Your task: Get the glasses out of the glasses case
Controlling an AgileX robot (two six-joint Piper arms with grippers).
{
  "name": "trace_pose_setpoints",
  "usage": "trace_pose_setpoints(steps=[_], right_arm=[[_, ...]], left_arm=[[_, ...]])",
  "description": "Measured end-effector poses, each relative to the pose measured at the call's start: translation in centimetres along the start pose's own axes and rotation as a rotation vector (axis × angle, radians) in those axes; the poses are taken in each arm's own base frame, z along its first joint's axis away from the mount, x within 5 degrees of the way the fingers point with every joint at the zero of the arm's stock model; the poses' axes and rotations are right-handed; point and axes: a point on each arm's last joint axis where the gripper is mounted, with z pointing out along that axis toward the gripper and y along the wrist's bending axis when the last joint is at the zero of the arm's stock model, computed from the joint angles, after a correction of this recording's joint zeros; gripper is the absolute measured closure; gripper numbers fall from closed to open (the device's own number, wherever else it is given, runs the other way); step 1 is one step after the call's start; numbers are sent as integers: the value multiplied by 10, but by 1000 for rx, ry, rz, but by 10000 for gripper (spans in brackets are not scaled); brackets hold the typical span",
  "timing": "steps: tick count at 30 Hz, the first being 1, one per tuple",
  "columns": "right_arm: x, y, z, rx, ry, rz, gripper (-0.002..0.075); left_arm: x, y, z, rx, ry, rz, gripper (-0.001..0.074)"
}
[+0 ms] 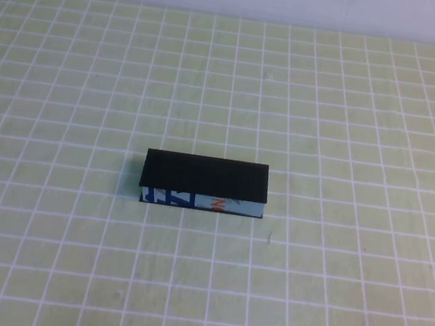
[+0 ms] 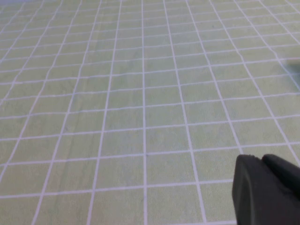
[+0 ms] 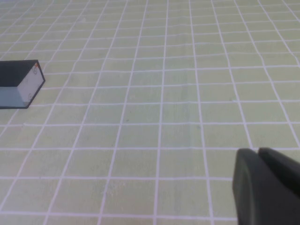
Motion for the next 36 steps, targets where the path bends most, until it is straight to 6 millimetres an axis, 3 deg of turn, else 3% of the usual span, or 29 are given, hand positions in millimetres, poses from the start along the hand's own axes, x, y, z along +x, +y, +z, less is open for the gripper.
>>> trace_pose_setpoints(steps=[36], right_arm=[[0,0,0,0,0,0,743]], left_arm=[[0,0,0,0,-2,-7,739]])
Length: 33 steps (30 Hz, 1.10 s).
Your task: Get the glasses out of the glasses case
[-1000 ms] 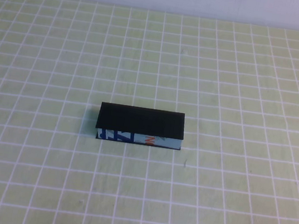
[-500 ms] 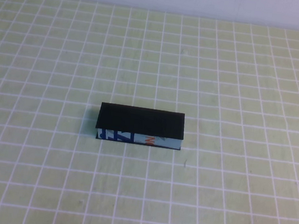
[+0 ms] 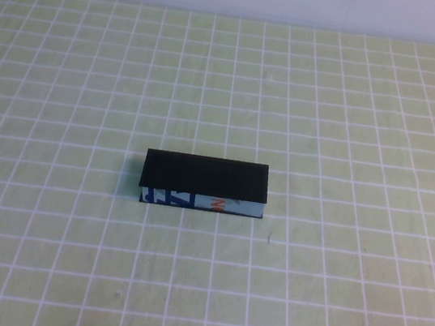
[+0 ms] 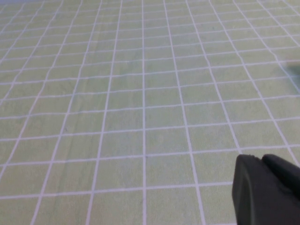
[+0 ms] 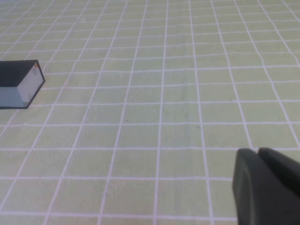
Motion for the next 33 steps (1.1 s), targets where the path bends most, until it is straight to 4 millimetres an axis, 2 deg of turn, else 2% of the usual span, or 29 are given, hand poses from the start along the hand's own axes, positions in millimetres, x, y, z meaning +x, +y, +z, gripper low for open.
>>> trace_pose_setpoints(steps=[3,7,15,21,24,28,33], right_arm=[[0,0,0,0,0,0,743],[0,0,0,0,0,0,743],[0,0,0,0,0,0,743],[0,0,0,0,0,0,743],[0,0,0,0,0,0,743],[0,0,0,0,0,0,743],[0,0,0,0,0,0,743]], left_arm=[[-1,0,0,2,-15,-19,739],[-7,-3,0,34,-79,-140,739],[-20,-6,-2,133,-196,-577,739],[-24,-4,-3,134,-246,-661,739],[-34,-9,-6,177,-186,-670,739],[-66,-17,-8,244,-30,-587,739],[-100,-25,11,320,218,-418,739]])
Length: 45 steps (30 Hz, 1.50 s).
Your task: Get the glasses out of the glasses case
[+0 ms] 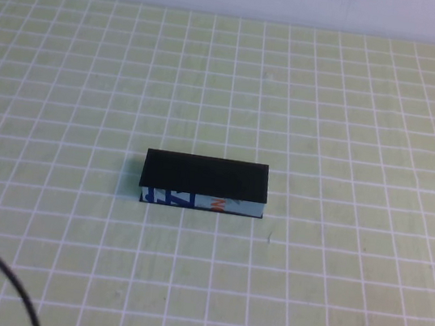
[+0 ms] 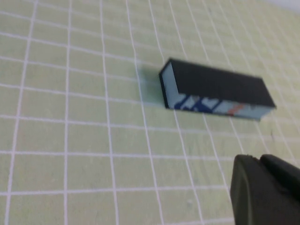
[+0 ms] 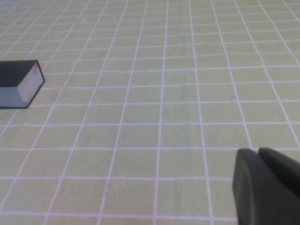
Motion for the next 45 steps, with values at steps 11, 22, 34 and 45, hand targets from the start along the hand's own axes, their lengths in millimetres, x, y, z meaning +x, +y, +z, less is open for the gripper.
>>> trace_pose_setpoints(steps=[11,22,34,45], right_arm=[[0,0,0,0,0,0,743],[0,0,0,0,0,0,743],[0,0,0,0,0,0,743],[-4,0,0,-2,-43,30,743]], left_arm=[[-86,-15,98,223,350,232,739],[-127,13,243,397,427,194,739],[-98,-17,341,466,542,345,739],[-81,-5,362,402,570,357,739]])
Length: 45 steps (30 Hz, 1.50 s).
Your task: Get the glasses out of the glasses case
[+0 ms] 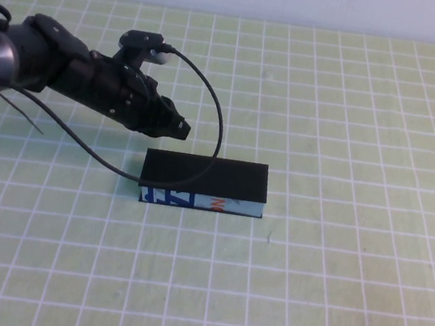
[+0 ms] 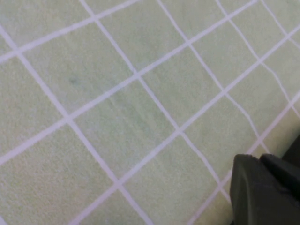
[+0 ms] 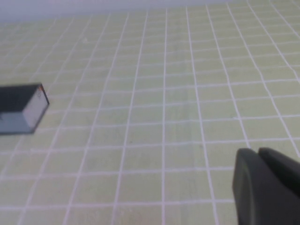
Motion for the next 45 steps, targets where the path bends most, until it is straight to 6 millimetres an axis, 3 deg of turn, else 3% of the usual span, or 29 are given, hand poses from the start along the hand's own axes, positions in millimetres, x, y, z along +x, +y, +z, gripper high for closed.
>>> trace_pose_setpoints(steps=[13,18,24,29,33,36,45], right_arm=[[-24,-3,-3,-41,-265,536,743],[-39,11,-7,-140,-169,569,743],[-83,32,7,-197,120,467,743],[-110,39,51,-216,408,296,743],[-129,45,91,-287,529,206,743],[-141,61,124,-363,591,144,743],[-136,164,189,-621,680,-242,743]], left_arm=[[12,15,18,-25,28,-27,739],[13,15,18,-32,41,-13,739],[14,15,18,-34,44,-8,739],[14,15,18,-35,46,-9,739],[14,15,18,-35,46,-9,739],[14,15,18,-32,48,-8,739],[15,14,18,-19,56,-10,739]])
